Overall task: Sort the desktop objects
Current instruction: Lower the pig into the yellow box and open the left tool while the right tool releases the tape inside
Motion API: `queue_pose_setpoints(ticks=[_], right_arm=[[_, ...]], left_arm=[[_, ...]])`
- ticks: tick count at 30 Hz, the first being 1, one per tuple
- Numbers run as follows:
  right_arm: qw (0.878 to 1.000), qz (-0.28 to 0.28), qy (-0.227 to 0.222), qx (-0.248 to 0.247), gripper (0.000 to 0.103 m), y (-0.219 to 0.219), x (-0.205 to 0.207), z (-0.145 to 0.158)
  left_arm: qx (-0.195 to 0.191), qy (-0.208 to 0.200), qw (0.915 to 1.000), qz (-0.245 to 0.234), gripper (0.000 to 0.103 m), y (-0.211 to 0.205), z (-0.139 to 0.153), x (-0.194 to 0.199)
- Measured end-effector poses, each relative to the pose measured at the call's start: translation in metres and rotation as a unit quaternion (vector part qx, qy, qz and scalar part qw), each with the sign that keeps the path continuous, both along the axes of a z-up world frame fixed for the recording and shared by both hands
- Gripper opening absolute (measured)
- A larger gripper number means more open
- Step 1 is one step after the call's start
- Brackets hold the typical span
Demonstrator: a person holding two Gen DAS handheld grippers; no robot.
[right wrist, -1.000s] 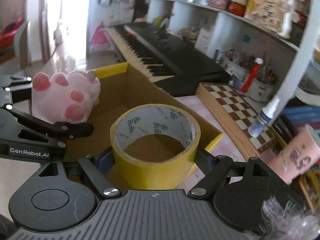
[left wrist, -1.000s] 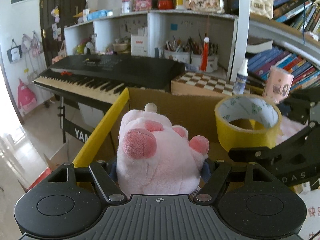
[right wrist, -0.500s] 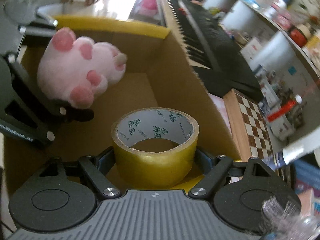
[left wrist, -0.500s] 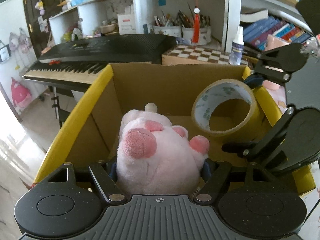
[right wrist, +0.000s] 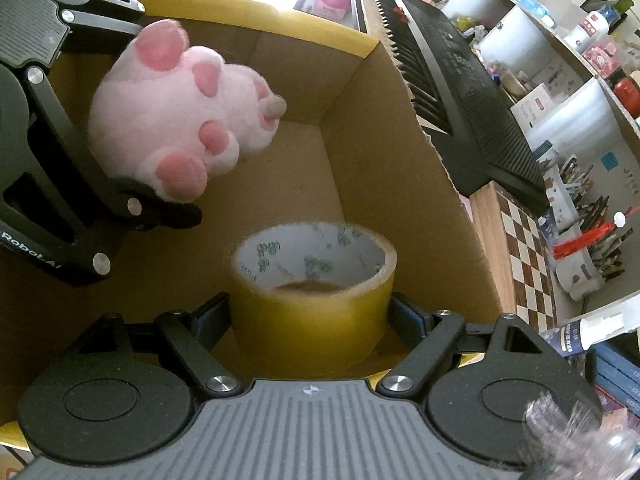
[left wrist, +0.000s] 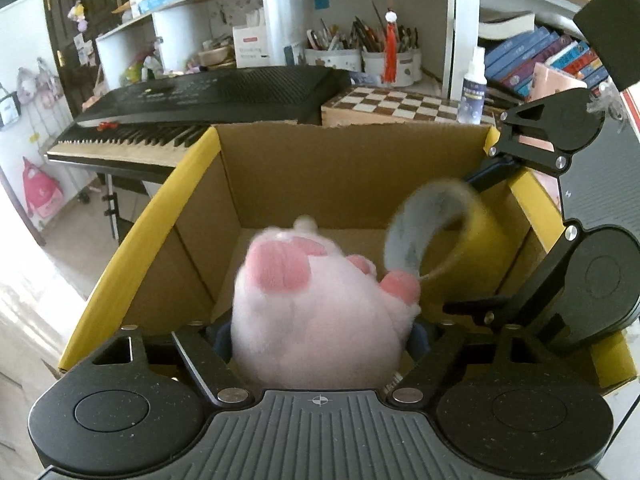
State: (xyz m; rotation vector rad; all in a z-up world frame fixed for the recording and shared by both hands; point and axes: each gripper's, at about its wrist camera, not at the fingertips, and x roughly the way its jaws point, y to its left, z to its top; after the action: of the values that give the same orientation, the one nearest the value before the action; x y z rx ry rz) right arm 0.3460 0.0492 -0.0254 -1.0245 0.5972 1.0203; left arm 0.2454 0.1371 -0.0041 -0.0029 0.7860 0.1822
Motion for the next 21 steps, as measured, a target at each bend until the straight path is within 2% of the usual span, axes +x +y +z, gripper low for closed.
queue_pose_setpoints(ticks=[9,13,21], right_arm=[[0.998,-0.023,-0.012,0.051,0.086,-0.006,0.0,0.026],[0.996,-0.039,-0.024,0.079,0.086,-0.014,-0.006,0.039],[0.982,-0.095,-0.054,0.155,0.085,-0.04,-0.033,0.068]], left_arm=[[0.007,-0.057,0.9983,0.015,0.084,0.0,0.02,-0.011],[0.011,-0.087,0.9956,0.032,0.088,0.002,0.03,-0.019],[-0.002,-0.132,0.9889,0.068,0.09,0.01,0.044,-0.038]])
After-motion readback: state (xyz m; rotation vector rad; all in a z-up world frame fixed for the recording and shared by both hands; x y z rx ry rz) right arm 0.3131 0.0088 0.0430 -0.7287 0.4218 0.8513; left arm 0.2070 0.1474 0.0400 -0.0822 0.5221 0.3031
